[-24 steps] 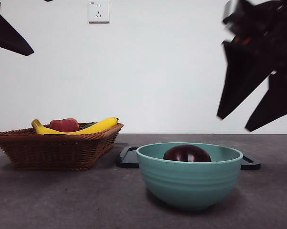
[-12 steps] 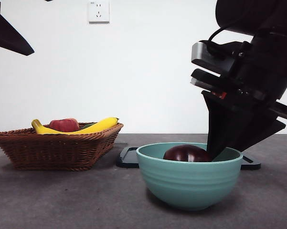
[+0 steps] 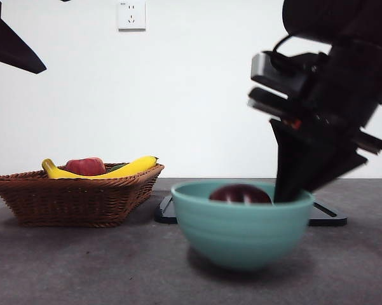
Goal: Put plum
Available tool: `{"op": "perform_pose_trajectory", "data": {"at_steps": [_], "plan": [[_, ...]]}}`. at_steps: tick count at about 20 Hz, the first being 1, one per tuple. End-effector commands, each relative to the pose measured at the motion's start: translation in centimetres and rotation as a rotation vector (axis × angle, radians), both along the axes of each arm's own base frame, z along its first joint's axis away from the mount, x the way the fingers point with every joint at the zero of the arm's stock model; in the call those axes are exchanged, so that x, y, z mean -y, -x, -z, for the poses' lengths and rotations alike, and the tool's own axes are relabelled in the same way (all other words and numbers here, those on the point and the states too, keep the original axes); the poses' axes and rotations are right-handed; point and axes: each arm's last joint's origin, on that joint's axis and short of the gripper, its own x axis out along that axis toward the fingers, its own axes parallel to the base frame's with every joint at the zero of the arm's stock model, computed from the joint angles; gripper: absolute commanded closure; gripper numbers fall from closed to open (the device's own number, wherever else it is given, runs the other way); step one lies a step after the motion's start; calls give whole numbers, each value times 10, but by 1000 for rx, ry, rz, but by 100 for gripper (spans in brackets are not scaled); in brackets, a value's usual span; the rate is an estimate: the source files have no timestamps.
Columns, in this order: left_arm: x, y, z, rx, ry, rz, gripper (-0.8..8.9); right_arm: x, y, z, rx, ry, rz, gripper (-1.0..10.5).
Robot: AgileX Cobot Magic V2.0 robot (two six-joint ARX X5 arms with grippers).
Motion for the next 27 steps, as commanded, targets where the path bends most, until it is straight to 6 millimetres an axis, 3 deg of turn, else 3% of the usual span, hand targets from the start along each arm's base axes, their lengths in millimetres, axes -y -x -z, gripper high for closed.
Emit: {"op": "perform_pose_trajectory", "data": {"at_steps": [1, 4, 9, 13, 17, 21, 27], "plan": [[2, 0, -3, 8, 10, 14, 439, -7, -12, -20, 54, -40, 18, 938], [2, 0, -3, 9, 10, 14, 439, -4, -27, -37, 97, -35, 54, 938], [2, 0, -3, 8, 10, 14, 439, 4, -72, -53, 125, -6, 104, 938], [2, 0, -2, 5, 8, 14, 439, 10, -117, -49, 129, 13, 151, 938], [2, 0, -2, 2, 7, 14, 439, 14, -154, -27, 105, 30, 188, 938], [2, 0, -2, 2, 7, 14, 439, 19, -166, -2, 56, 50, 206, 938], [2, 0, -2, 2, 7, 14, 439, 19, -166, 0, 48, 53, 207, 903]]}}
